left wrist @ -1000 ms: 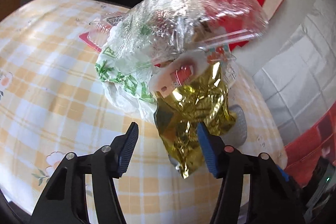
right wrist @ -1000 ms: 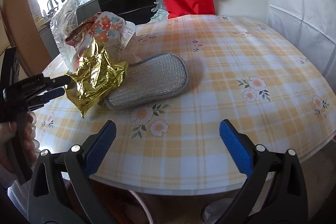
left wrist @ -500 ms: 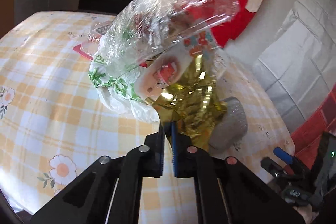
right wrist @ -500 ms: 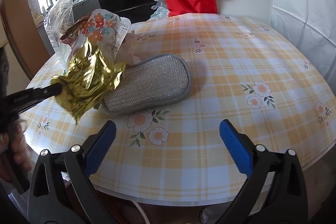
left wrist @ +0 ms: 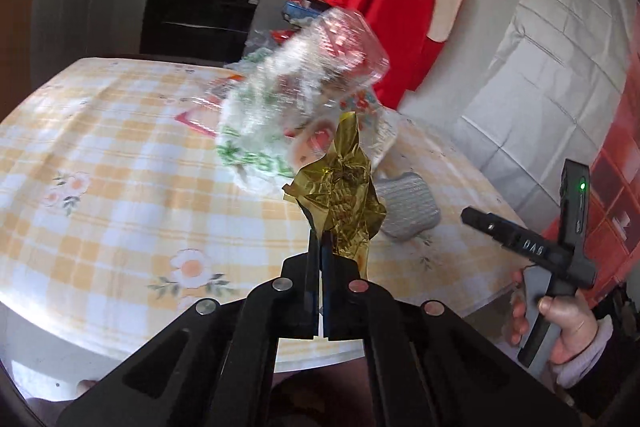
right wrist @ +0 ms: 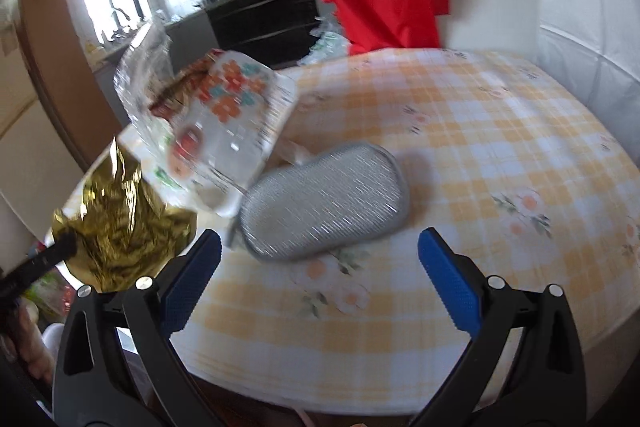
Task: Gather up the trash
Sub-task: 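Lift the gold foil wrapper with the left tool while the right tool grasps the clear plastic bag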
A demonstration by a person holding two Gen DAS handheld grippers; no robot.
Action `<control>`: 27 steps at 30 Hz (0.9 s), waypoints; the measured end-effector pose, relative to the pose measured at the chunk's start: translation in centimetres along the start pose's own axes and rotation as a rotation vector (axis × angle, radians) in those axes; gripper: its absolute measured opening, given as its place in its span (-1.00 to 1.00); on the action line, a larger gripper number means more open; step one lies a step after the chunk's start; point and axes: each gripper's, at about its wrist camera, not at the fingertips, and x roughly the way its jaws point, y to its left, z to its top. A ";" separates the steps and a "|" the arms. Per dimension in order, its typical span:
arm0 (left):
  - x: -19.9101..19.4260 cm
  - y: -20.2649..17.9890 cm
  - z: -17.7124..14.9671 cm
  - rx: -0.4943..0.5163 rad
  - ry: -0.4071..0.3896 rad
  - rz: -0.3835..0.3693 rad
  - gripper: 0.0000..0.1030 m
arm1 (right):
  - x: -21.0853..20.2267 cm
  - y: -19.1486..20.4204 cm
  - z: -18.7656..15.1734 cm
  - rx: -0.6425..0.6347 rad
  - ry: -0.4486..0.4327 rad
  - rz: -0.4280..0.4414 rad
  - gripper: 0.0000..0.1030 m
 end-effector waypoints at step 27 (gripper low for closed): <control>-6.8 8.0 -0.3 -0.119 -0.159 0.124 -0.98 | 3.9 16.4 10.9 -0.282 -0.162 0.100 0.55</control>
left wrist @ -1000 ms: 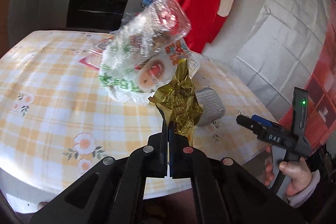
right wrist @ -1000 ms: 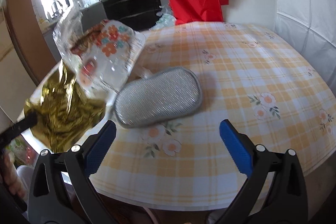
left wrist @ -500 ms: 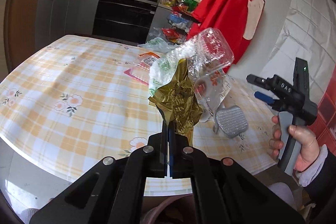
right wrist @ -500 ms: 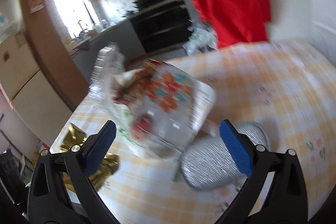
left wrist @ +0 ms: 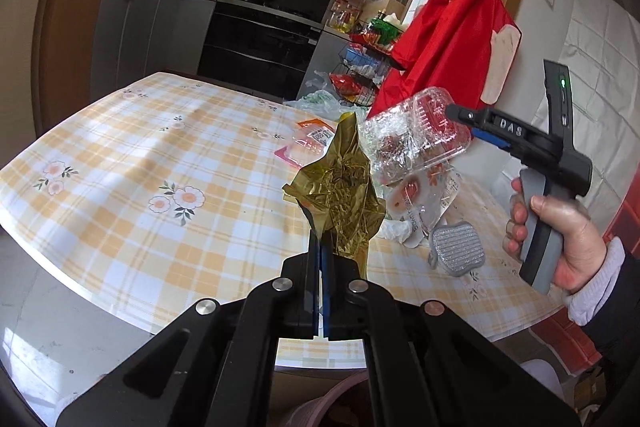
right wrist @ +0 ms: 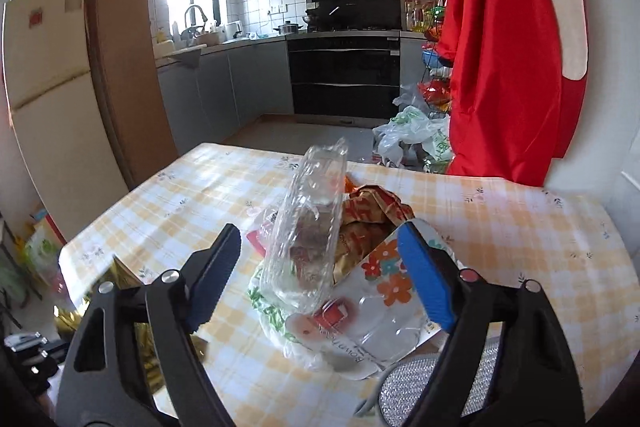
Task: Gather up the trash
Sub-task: 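Lift the gold foil wrapper with the left tool while the right tool grasps the clear plastic bag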
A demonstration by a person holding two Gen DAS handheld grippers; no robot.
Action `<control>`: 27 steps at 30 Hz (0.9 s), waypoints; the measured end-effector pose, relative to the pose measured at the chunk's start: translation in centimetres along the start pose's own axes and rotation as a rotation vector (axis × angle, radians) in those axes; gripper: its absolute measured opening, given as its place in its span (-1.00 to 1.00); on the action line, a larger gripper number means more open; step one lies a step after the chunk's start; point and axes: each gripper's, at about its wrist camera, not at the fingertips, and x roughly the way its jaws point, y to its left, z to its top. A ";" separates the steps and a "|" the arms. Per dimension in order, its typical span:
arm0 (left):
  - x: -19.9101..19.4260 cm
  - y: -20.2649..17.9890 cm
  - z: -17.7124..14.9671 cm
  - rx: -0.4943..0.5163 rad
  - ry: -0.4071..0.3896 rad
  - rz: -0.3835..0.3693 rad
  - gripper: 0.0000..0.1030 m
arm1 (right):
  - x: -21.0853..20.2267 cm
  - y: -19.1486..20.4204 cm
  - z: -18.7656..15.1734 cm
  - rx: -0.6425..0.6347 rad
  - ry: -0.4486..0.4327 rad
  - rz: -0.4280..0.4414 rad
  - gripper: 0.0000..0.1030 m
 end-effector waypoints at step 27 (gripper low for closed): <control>-0.4 2.9 -0.6 -0.092 -0.012 -0.008 -0.98 | 4.8 3.3 0.1 0.083 0.048 0.120 -0.60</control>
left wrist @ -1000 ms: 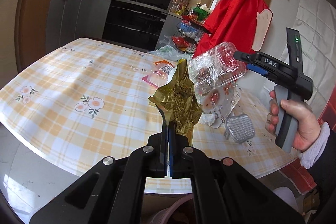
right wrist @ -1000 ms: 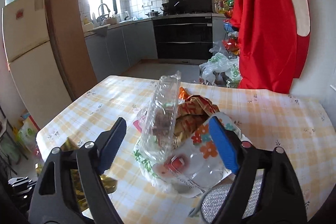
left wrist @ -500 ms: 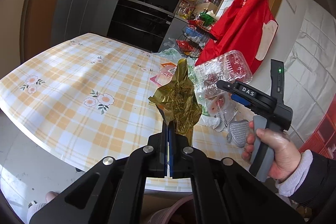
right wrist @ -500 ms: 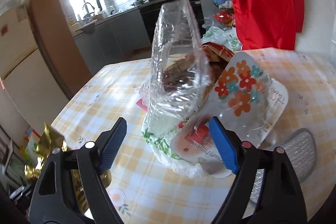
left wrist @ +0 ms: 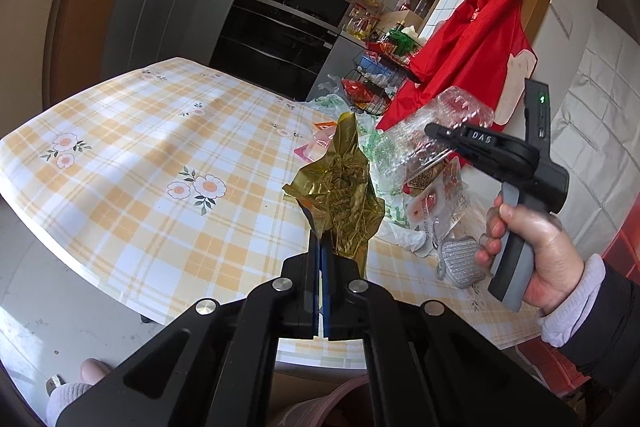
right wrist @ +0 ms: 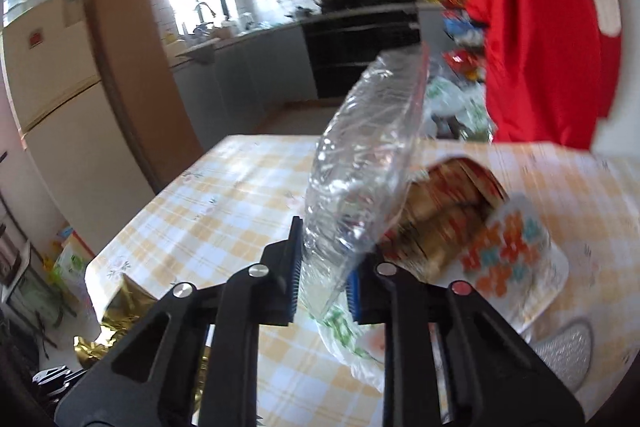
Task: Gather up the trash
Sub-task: 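Lift the gold foil wrapper with the left tool while the right tool grasps the clear plastic bag, then carry the foil wrapper and clear bag over the pink bin and open both tools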
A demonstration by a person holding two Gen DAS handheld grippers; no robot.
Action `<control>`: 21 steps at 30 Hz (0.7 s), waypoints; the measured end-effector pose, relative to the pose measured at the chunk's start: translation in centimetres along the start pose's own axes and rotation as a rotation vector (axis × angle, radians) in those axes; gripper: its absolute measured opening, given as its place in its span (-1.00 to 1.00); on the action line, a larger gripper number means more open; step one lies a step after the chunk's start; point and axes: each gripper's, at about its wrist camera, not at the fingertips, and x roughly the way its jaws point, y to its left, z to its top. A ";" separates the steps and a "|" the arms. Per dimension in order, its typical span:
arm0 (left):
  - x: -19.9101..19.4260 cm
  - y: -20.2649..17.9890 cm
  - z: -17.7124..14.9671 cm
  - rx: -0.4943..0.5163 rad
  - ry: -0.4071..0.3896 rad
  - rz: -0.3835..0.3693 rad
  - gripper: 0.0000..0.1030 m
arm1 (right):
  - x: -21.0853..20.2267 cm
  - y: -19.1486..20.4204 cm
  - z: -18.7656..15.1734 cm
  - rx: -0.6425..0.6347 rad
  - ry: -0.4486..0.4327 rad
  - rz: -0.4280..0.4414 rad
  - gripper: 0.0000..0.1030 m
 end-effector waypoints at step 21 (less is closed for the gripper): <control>-5.8 -4.4 1.7 0.091 -0.089 -0.063 -0.98 | -13.4 4.7 4.6 -0.185 -0.155 0.101 -0.67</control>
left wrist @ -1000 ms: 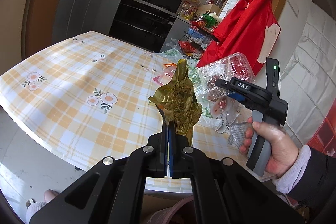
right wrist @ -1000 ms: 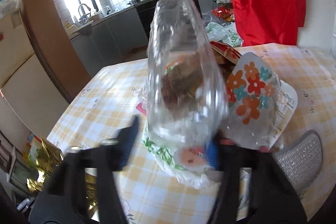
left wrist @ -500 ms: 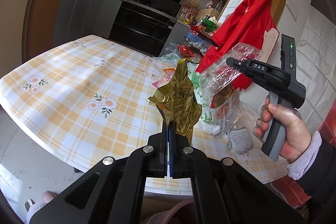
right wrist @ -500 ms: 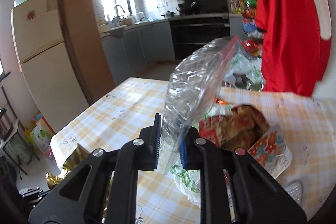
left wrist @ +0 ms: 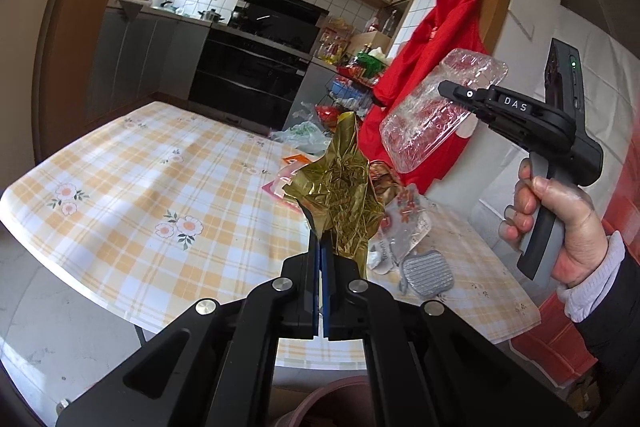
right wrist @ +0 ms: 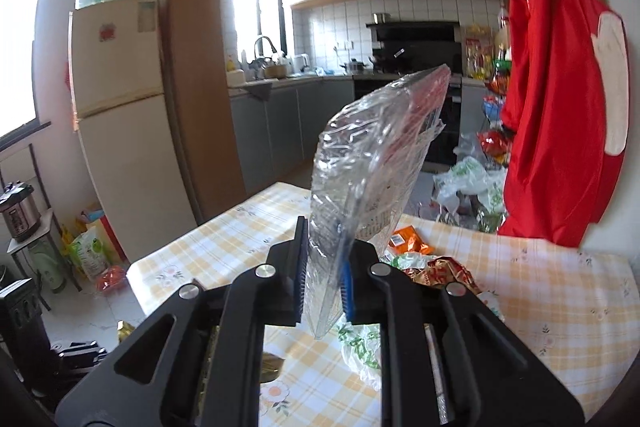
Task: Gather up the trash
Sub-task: 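Carry the foil wrapper and clear bag over the pink bin and open both tools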
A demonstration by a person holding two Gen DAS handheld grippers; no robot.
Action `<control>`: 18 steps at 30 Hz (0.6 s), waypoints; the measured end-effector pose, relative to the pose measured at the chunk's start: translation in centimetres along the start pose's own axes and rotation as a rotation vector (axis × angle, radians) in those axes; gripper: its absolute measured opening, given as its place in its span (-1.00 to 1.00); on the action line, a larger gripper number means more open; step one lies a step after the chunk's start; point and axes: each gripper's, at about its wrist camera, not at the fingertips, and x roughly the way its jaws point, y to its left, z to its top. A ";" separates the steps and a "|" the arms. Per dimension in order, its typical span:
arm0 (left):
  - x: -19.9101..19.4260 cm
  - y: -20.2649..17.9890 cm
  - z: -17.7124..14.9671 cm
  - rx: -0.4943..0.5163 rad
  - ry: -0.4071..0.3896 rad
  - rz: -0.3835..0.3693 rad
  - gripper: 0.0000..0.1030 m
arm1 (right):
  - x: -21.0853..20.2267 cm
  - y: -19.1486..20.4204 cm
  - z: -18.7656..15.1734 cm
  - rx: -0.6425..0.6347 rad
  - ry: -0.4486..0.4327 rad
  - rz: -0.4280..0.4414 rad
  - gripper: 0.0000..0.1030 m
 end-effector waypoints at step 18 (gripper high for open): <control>-2.0 -7.5 -8.2 0.195 0.363 -0.181 -0.98 | -16.4 2.9 -6.1 0.019 -0.037 -0.042 -0.67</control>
